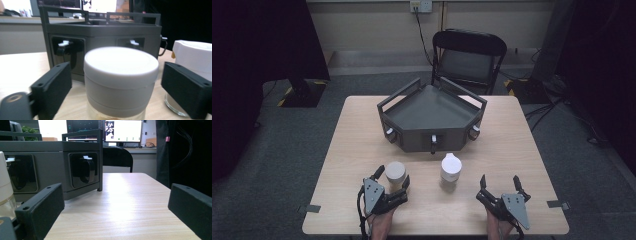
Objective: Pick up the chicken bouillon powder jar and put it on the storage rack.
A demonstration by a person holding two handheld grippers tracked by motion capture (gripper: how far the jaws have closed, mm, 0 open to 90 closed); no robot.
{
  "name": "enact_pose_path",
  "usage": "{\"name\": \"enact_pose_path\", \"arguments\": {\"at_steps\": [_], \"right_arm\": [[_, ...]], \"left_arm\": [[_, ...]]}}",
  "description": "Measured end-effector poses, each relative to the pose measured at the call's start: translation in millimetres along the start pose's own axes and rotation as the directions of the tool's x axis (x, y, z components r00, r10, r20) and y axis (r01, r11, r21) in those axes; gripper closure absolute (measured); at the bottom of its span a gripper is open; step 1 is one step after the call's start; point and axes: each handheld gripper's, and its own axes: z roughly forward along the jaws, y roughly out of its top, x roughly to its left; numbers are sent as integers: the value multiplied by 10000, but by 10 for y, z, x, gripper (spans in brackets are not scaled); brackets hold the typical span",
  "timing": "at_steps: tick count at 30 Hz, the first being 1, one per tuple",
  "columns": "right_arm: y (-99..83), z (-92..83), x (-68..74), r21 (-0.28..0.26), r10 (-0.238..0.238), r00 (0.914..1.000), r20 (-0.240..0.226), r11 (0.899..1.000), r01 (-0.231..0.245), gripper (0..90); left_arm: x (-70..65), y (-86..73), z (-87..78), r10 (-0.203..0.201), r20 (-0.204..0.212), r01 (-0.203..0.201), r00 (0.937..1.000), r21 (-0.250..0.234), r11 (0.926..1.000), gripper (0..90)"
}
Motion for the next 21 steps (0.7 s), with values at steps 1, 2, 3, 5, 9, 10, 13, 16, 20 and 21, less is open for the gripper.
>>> {"name": "enact_pose_path", "arguments": {"at_steps": [1,2,3,5,9,10,13,16,20,21], "right_arm": [[0,0,0,0,0,10000,1,10000,0,0],[0,0,0,1,0,10000,2,10000,0,0],[0,0,0,0,2,10000,1,10000,-2,0],[0,0,1,-2,1,10000,2,10000,-1,0],[0,0,0,0,2,10000,0,10000,-2,0],[0,0,0,-1,1,10000,0,10000,-1,0],[0,0,-1,0,8,10000,-4,10000,-8,0],[0,-2,-2,-2,5,10000,-7,10000,-5,0],[-1,-2,-3,-4,6,10000,-15,10000,-6,0],[0,-3,-3,-3,7,10000,-15,10000,-7,0]], "left_arm": [[2,9,9,20,-2,-20,10000,92,10000,142],[2,13,18,28,-18,-27,10000,160,9999,161],[15,15,25,-8,36,7,10000,209,9998,179],[22,13,37,-21,86,19,10000,234,9997,218],[33,15,60,85,197,-91,9998,326,9994,268],[44,22,70,114,290,-126,9995,407,9991,273],[26,-9,59,109,141,-113,9998,267,9996,317],[29,-11,56,162,137,-166,9998,259,9995,335],[1,-53,59,104,30,-104,9999,83,9999,338],[1,-53,59,104,30,-104,9999,83,9999,340]]}}
